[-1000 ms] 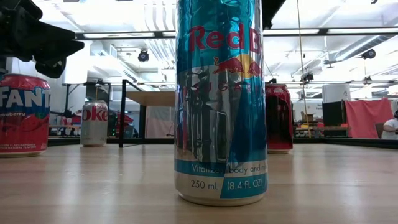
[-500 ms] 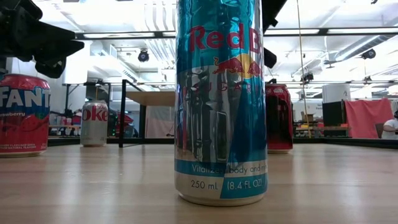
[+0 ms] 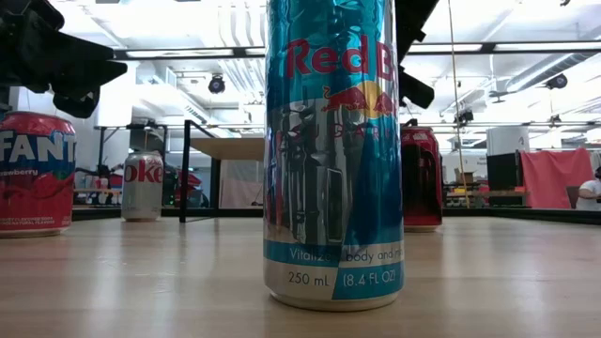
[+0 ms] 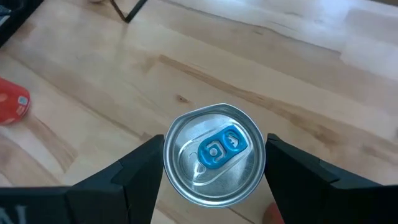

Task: Place canned beverage on shelf
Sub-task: Put the top blue and soda can on the shelf

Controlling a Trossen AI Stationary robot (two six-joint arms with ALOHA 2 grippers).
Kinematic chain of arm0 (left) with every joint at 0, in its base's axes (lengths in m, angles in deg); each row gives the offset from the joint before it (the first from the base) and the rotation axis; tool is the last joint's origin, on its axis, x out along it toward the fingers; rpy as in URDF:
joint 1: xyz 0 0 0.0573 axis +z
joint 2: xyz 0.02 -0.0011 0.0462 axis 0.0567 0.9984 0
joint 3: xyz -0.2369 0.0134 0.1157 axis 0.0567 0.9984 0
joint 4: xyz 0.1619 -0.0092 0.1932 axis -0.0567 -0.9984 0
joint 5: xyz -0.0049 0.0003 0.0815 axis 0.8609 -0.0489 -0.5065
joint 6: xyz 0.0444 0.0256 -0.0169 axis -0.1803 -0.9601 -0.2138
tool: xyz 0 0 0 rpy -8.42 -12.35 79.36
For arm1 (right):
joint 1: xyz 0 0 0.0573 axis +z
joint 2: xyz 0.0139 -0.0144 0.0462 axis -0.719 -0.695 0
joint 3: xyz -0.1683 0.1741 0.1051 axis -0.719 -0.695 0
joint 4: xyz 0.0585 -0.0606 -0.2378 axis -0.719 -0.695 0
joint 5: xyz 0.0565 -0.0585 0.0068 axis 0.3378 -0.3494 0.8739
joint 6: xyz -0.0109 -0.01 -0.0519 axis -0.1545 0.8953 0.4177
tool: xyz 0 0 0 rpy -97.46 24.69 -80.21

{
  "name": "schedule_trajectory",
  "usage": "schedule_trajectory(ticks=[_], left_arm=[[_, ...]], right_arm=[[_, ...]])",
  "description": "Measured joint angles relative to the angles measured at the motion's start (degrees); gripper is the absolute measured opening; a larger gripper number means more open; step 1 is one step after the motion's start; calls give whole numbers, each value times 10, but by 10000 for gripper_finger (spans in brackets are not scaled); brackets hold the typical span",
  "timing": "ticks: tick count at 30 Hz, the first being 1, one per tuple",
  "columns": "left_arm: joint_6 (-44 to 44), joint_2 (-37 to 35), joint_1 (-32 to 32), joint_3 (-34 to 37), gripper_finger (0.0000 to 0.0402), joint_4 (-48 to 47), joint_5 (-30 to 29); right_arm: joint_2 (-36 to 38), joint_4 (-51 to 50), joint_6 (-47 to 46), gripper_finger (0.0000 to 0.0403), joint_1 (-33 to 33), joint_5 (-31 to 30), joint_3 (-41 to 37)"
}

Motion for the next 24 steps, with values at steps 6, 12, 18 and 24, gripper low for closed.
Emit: schedule_trajectory(ticks=[6, 12, 18, 24], left_arm=[[0, 0, 0, 0, 118, 0, 0], [0, 0, 0, 0, 118, 0, 0], [0, 0, 0, 0, 118, 0, 0], [0, 0, 0, 0, 118, 0, 0]], right_arm=[[0, 0, -60, 242, 0, -1, 0], [-2, -7, -57, 242, -2, -8, -1], [-10, -6, -16, 242, -2, -10, -1], [-13, -4, 12, 247, -1, -10, -1]])
